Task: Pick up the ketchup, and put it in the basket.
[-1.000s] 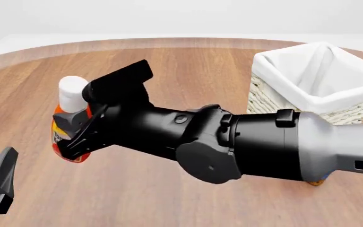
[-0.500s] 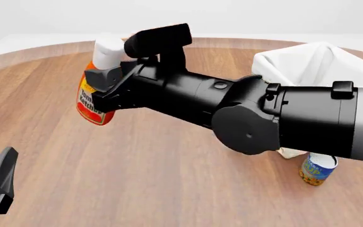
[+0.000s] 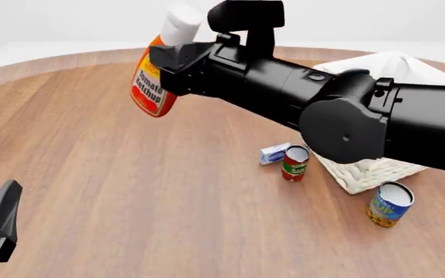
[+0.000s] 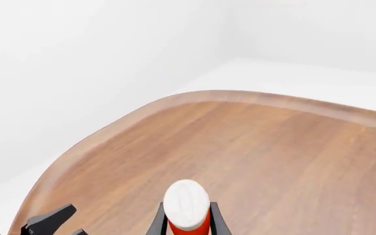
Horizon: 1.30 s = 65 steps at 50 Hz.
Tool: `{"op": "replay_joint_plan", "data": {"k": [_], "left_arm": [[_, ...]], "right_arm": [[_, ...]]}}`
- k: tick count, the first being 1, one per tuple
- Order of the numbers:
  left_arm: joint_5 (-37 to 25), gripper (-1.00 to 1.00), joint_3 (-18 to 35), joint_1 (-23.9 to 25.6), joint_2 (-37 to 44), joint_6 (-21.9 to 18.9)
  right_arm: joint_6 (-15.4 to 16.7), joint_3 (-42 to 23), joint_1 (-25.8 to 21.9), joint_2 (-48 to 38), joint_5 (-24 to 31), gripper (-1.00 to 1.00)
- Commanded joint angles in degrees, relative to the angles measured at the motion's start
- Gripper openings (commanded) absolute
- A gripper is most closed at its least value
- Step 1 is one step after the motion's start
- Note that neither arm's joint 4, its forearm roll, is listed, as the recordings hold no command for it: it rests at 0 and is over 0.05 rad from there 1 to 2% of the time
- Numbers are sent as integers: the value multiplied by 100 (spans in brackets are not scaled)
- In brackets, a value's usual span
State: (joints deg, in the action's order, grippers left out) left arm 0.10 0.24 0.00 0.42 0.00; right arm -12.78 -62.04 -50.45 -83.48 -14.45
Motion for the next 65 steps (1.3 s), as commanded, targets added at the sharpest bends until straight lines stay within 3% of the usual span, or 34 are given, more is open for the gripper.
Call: {"op": "replay_joint_plan", "data": {"k": [1,28,38,47,65], "left_arm": [[0,100,0,0,0,0],[0,100,0,0,0,0],[0,100,0,0,0,0],[0,100,0,0,0,0],[0,100,0,0,0,0]], "right_arm": [[-224,87,488,251,-144,-100],[-489,394,1423,1428,55,-100],[-477,436,2024,1558,142,-100],[-652,595,2583,1657,94,-100],[-849,1132,3355,1949,-68,-100]]}}
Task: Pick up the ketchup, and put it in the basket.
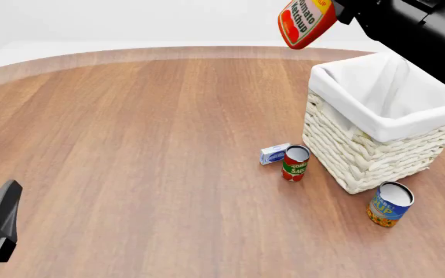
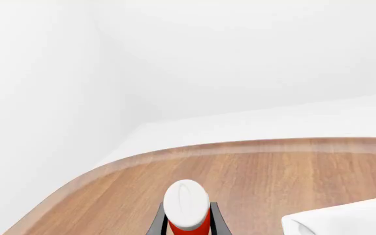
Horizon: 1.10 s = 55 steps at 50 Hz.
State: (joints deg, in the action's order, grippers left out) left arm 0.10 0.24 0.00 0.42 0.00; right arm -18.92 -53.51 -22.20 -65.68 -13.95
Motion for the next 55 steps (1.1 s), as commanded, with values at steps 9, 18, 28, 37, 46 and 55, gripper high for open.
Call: {"op": "replay_joint_plan", "data": {"k": [9,18,28,37,46,55], "left_arm": [[0,100,0,0,0,0],[0,100,0,0,0,0],[0,100,0,0,0,0],[0,100,0,0,0,0],[0,100,0,0,0,0],[0,100,0,0,0,0]], "right_arm": [[-358,471,911,396,-147,-100],[-448,666,1248,491,-212,-100],[-360,900,1615,587,-247,-100],[-339,1115,1823,532,-366,-100],[-260,1201,2056,438,-417,-100],[-184,1255,2236,229,-479,-100]]}}
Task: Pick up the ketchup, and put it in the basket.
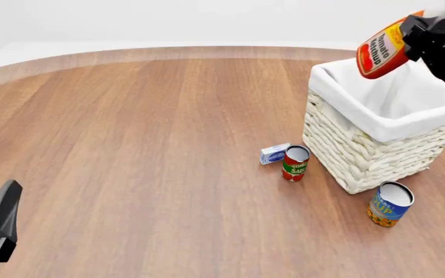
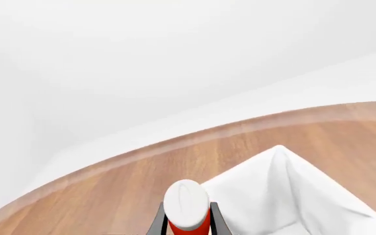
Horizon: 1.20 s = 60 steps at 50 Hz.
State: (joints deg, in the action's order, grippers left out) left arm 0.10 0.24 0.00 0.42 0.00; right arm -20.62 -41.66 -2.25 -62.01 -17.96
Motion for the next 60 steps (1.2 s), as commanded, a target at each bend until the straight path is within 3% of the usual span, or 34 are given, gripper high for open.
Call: {"op": "replay_joint_plan", "data": {"k": [1,22,60], "left_arm": [[0,100,0,0,0,0],[0,100,0,0,0,0],[0,100,0,0,0,0]], "right_arm": [[13,68,272,-151,-67,-100],[249,211,735,-522,-167,-100],[738,117,928,-1293,-383,-100]]}}
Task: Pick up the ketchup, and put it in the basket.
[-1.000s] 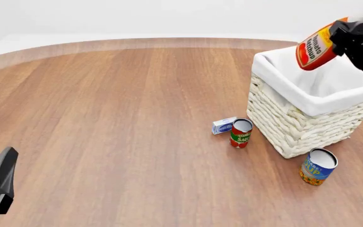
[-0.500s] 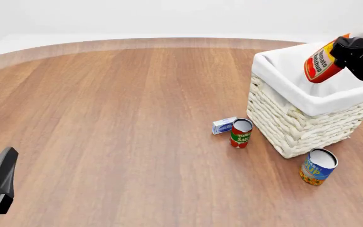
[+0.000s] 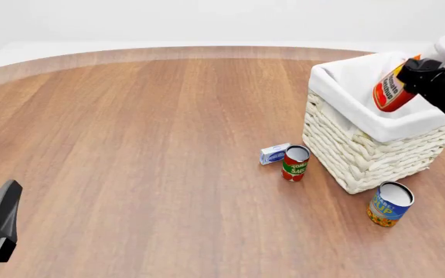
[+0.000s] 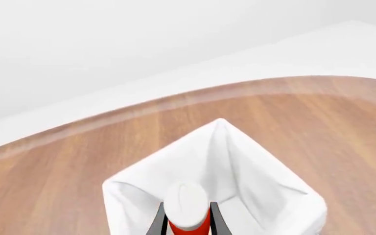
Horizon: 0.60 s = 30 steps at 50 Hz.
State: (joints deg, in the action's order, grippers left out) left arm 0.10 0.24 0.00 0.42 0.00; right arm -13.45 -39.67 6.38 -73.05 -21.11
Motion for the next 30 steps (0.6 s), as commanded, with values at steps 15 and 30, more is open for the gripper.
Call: {"op": "replay_joint_plan", "data": {"k": [15,30], "left_arm": [[0,100,0,0,0,0],[0,100,0,0,0,0]], "right_arm": [[91,-208,14,-351,-37,-100],[132,-152,-57,-468,-133,-100]]}}
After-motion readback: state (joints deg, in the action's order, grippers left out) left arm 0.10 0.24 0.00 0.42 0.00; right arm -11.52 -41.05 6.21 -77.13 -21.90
